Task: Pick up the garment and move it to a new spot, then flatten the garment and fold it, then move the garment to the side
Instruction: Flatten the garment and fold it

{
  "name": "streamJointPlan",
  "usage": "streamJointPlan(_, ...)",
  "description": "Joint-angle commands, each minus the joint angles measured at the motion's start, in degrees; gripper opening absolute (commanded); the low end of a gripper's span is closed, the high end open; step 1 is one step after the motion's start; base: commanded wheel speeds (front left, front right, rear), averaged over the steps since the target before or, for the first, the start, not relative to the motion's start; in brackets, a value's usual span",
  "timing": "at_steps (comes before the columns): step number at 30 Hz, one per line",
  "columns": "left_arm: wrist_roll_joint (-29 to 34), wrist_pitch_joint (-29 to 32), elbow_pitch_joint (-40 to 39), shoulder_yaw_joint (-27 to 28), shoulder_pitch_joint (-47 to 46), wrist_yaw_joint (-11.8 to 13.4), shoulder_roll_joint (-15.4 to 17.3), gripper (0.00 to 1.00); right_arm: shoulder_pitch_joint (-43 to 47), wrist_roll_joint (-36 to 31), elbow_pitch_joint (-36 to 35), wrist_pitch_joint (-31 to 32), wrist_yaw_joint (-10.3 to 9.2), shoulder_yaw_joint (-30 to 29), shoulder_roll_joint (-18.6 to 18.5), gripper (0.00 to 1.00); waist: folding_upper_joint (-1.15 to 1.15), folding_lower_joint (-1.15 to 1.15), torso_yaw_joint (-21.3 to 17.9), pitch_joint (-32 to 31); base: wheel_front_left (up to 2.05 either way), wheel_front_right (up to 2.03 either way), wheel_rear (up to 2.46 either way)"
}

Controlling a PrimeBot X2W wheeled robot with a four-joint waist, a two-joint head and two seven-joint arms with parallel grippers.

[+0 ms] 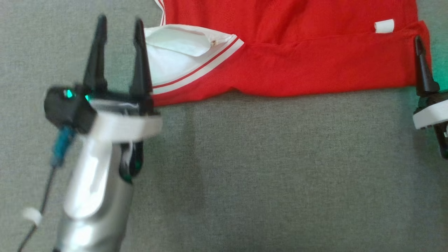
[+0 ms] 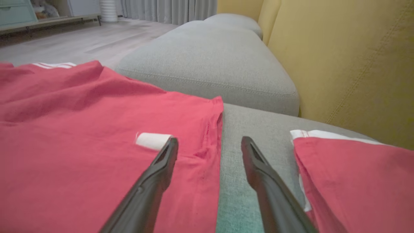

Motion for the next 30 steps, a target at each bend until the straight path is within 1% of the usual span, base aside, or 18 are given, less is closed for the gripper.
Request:
streamJointPlan(1, 1.9, -0.3, -2.2, 2.1, 2.9, 0.7, 0.6, 1.00, 1.6, -0.6, -2.6, -0.6, -0.04, -0.4, -0.2, 1.00, 0.00, 0.00, -0.1, -0.5, 0.00, 0.00, 0.00)
streamJointPlan(4, 5.0, -0.3, -1.8, 1.6, 7.5, 1.7, 0.2, 1.00, 3.9, -1.4, -4.3, -0.6, -0.04, -1.5, 1.3, 1.00, 0.00, 0.00, -0.4, -1.4, 0.00, 0.00, 0.00)
streamJointPlan(5, 5.0, -0.3, -1.8, 1.6, 7.5, 1.7, 0.2, 1.00, 3.9, -1.4, -4.3, -0.6, -0.04, -1.5, 1.3, 1.00, 0.00, 0.00, -0.4, -1.4, 0.00, 0.00, 0.00)
streamJointPlan(7, 7.0, -0.3, -0.6, 1.1, 9.8, 2.6, 0.1, 1.00, 5.3, -1.7, -5.1, -0.6, -0.04, -2.1, 2.1, 1.00, 0.00, 0.00, -0.6, -1.8, 0.00, 0.00, 0.00)
streamJointPlan(11, 9.2, -0.3, 3.5, 1.3, 12.5, 4.7, 0.1, 1.00, 6.8, -2.1, -5.7, -0.6, -0.04, -2.4, 2.9, 1.00, 0.00, 0.00, -0.9, -2.4, 0.00, 0.00, 0.00)
streamJointPlan(12, 8.9, -0.3, 6.4, 1.6, 12.9, 5.0, -0.1, 1.00, 7.1, -2.1, -5.9, -0.6, -0.04, -2.4, 3.2, 1.00, 0.00, 0.00, -1.0, -2.6, 0.00, 0.00, 0.00)
streamJointPlan(17, 9.4, -0.3, 11.4, 2.0, 11.0, 4.7, 0.3, 1.00, 8.0, -2.2, -6.1, -0.6, -0.04, -2.5, 3.7, 1.00, 0.00, 0.00, -1.2, -2.7, 0.00, 0.00, 0.00)
streamJointPlan(23, 9.6, -0.3, 14.1, 2.0, 9.3, 3.7, 0.4, 1.00, 8.1, -1.8, -5.3, -0.6, -0.04, -2.5, 3.9, 1.00, 0.00, 0.00, -1.6, -2.5, 0.00, 0.00, 0.00)
streamJointPlan(24, 9.7, -0.3, 14.4, 1.8, 9.1, 3.5, 0.5, 0.98, 8.1, -1.8, -5.3, -0.6, -0.04, -2.6, 4.0, 1.00, 0.00, 0.00, -1.7, -2.5, 0.00, 0.00, 0.00)
streamJointPlan(27, 9.8, -0.3, 15.0, 1.4, 8.7, 2.5, 0.5, 0.12, 8.4, -1.6, -5.0, -0.6, -0.04, -2.8, 4.2, 1.00, 0.00, 0.00, -1.7, -2.4, 0.00, 0.00, 0.00)
streamJointPlan(28, 9.8, -0.3, 15.1, 1.3, 8.6, 2.2, 0.6, 0.00, 8.5, -1.5, -4.9, -0.6, -0.04, -2.9, 4.3, 1.00, 0.00, 0.00, -1.6, -2.4, 0.00, 0.00, 0.00)
streamJointPlan(30, 9.7, -0.3, 14.9, 1.1, 8.6, 1.6, 0.6, 0.00, 8.8, -1.5, -4.7, -0.6, -0.04, -3.1, 4.5, 1.00, 0.00, 0.00, -1.5, -2.3, 0.00, 0.00, 0.00)
